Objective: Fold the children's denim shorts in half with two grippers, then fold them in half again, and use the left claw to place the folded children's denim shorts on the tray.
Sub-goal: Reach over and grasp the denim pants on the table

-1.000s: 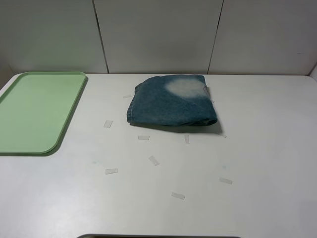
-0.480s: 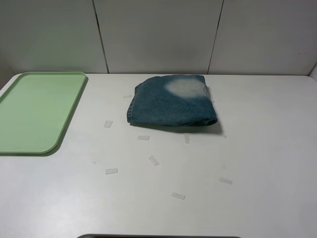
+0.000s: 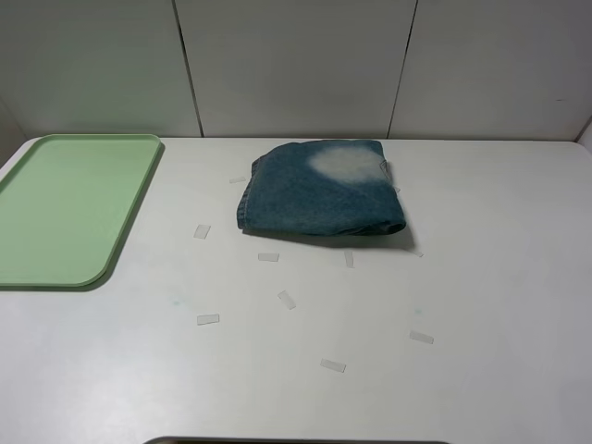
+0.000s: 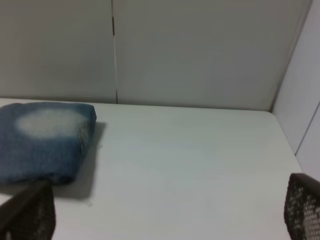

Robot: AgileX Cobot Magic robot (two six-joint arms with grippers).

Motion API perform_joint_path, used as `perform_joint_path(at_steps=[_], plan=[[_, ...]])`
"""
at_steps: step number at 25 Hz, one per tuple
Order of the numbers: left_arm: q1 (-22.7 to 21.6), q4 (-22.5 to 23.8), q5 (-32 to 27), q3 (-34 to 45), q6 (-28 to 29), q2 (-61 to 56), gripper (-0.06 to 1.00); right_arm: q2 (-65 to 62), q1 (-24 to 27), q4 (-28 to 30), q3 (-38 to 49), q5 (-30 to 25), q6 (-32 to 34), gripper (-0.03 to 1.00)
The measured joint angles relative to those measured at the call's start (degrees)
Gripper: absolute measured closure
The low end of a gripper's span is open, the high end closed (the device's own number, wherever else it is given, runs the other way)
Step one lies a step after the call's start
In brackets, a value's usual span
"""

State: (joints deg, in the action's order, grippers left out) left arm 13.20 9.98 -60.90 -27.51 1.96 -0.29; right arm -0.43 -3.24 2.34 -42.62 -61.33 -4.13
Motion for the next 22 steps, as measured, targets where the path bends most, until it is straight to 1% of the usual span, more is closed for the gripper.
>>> perform_joint_path(at_steps=[7, 12, 14, 16, 22], plan=[[0.0, 0.0, 0.0, 0.0, 0.0, 0.0, 0.15, 0.0, 0.0, 0.0, 1.0, -1.1, 0.0, 0.27], [0.0, 0.1, 0.0, 0.0, 0.0, 0.0, 0.15, 0.0, 0.0, 0.0, 8.3, -1.0, 0.0, 0.27], [0.0, 0.1, 0.0, 0.0, 0.0, 0.0, 0.15, 0.0, 0.0, 0.0, 11.1, -0.7, 0.0, 0.27], [0.0, 0.1, 0.0, 0.0, 0.0, 0.0, 0.15, 0.0, 0.0, 0.0, 13.3, 0.8, 0.1, 0.27], [0.0, 0.1, 0.1, 0.0, 0.0, 0.0, 0.15, 0.0, 0.0, 0.9, 14.3, 2.8, 2.4, 0.27]])
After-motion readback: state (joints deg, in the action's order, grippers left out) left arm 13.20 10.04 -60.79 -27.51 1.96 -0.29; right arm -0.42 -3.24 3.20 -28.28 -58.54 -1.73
